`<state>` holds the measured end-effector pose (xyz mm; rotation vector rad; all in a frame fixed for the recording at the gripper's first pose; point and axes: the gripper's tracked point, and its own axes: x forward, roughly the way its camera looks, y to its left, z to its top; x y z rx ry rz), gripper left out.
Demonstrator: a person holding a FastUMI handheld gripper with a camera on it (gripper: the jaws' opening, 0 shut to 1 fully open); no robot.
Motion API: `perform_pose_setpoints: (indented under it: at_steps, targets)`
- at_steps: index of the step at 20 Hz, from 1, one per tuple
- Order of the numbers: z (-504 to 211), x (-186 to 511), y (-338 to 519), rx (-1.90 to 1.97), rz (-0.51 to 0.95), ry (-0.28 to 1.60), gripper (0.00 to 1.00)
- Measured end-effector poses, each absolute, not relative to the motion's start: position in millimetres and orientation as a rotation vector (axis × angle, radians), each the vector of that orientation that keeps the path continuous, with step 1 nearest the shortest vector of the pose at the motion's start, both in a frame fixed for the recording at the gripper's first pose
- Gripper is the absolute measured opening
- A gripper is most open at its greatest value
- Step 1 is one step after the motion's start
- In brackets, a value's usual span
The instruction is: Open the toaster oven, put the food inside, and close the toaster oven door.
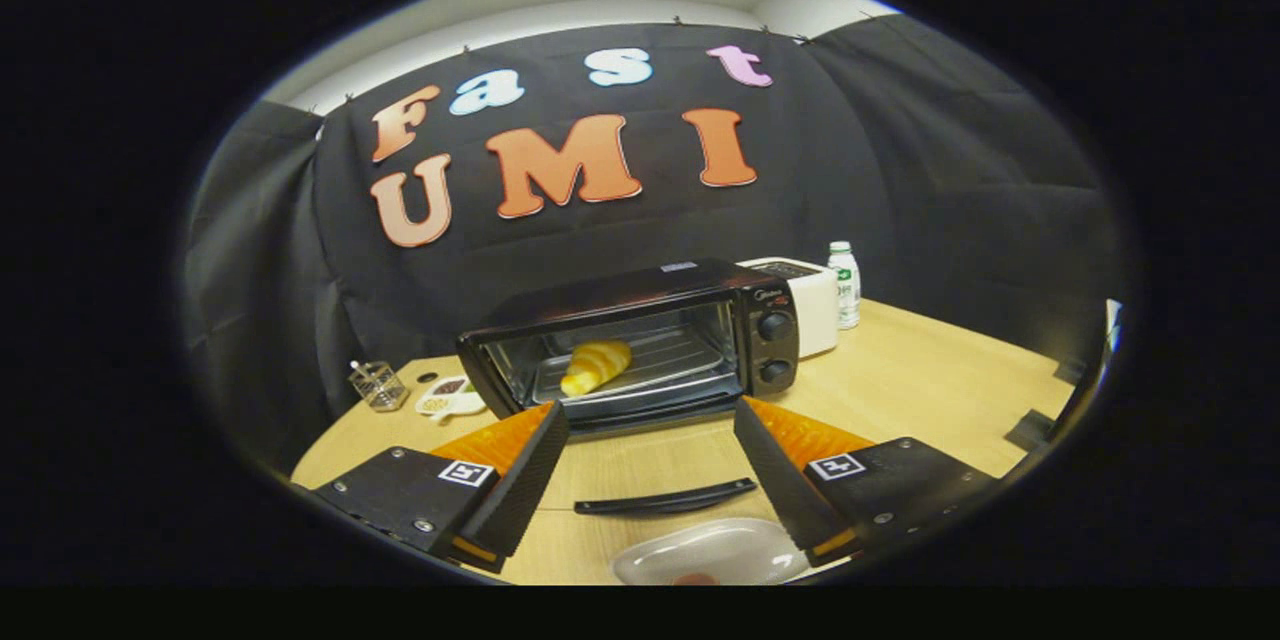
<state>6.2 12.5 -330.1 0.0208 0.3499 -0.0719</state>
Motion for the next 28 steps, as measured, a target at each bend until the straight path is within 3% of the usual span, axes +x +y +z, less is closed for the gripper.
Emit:
perform_pose_setpoints:
  at_steps: [11, 28]
  targets:
    - [-409.2, -43.8, -3.6, -0.144, -0.061, 0.532, 0.99]
    - [-483.6, -28.4, 11.5, -0.192, -0.012, 0.693, 1.00]
